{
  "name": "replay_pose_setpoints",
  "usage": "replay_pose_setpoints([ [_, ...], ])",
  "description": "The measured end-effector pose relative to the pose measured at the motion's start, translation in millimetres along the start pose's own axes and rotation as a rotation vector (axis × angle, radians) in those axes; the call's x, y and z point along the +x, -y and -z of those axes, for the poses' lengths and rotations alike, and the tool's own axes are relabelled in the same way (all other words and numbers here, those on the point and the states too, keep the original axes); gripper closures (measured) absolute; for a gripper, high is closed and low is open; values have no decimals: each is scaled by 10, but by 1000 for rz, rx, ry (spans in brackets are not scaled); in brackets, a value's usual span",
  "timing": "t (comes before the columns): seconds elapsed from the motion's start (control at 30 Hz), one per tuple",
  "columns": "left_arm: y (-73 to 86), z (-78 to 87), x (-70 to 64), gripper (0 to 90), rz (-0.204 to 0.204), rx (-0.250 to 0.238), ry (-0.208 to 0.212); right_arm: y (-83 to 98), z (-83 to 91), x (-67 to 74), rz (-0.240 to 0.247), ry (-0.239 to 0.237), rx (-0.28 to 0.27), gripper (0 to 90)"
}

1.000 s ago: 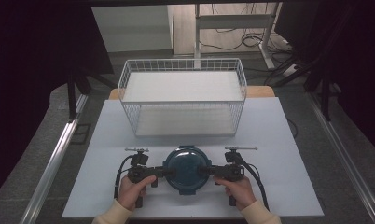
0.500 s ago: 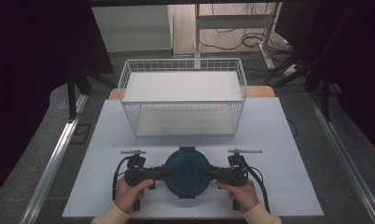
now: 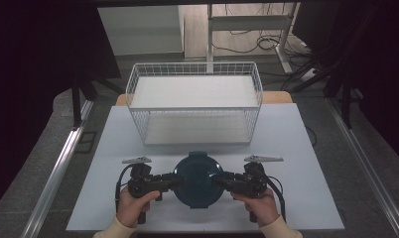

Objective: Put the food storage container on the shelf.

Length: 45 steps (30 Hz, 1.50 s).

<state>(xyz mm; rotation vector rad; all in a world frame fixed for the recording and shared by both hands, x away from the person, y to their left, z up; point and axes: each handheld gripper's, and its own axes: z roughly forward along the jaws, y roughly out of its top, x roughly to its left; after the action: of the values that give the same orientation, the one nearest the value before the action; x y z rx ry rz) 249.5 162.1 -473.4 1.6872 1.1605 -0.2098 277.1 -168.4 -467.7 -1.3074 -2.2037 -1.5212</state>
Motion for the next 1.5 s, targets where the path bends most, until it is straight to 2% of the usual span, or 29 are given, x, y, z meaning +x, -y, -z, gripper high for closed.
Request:
replay_pose_setpoints([
  [0.27,-57,93,-125,439,-47,-25,3,-87,112,151,70,7,-28,415],
  [0.6,-138,195,-230,439,-100,-54,1,-185,190,284,126,8,-59,416],
  [0.7,-150,202,-243,439,-102,-54,4,-199,199,296,134,11,-59,416],
  [1.17,-259,289,-361,440,-159,-78,-4,-310,290,406,185,13,-85,416],
  [1.5,-424,324,-401,438,-180,-98,4,-475,338,465,218,22,-101,416],
])
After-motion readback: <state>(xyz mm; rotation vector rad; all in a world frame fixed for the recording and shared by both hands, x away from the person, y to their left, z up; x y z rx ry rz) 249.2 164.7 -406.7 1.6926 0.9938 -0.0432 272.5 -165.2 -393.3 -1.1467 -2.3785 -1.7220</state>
